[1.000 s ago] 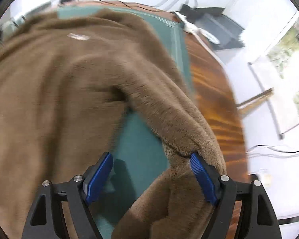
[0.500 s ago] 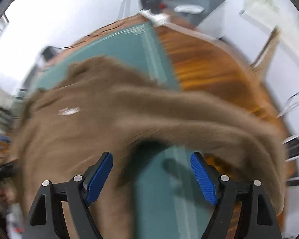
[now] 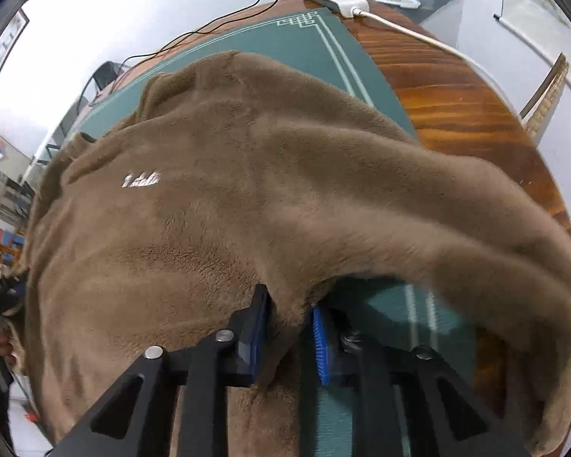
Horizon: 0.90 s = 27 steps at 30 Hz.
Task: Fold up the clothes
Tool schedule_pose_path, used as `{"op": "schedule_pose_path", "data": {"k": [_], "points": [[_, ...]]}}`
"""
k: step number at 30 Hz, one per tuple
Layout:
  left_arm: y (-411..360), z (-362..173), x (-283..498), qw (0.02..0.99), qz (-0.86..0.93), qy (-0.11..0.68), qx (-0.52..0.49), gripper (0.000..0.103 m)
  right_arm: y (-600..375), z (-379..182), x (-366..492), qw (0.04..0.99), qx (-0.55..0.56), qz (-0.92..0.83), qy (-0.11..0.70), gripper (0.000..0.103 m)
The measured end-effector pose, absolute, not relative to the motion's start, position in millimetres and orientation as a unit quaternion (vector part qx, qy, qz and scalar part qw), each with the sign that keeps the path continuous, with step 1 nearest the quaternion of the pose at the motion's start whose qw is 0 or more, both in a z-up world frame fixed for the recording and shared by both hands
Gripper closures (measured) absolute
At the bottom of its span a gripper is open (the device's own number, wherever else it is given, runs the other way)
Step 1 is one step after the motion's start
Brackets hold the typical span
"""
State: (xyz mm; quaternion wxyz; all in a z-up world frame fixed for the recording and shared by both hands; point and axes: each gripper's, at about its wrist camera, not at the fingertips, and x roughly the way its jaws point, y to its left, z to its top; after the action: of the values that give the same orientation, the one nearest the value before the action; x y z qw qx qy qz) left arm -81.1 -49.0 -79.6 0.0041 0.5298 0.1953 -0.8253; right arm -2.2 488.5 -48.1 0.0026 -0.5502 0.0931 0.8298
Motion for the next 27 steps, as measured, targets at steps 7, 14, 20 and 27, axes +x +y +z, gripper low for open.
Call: {"op": "schedule_pose_path", "data": {"k": [7,14,20,27], "points": [[-48,-82,-101,0.027,-0.833,0.161,0.528,0.032,506,-42,-27,0.079,-0.528,0.845,0.004,0.084],[-44,-76,-87,0.029,-0.826,0.156,0.54,0.031,487,-33,-22,0.041,-0.531,0.845,-0.036,0.083],[-31,-55,-49,0.022,-0.826,0.139,0.545,0.031,469,-11,34,-0.074,-0.52,0.85,0.032,0.045],[16,-35,-7,-0.012,-0.832,0.119,0.542,0.031,395,-10,112,-0.209,-0.494,0.844,-0.015,0.021]]}}
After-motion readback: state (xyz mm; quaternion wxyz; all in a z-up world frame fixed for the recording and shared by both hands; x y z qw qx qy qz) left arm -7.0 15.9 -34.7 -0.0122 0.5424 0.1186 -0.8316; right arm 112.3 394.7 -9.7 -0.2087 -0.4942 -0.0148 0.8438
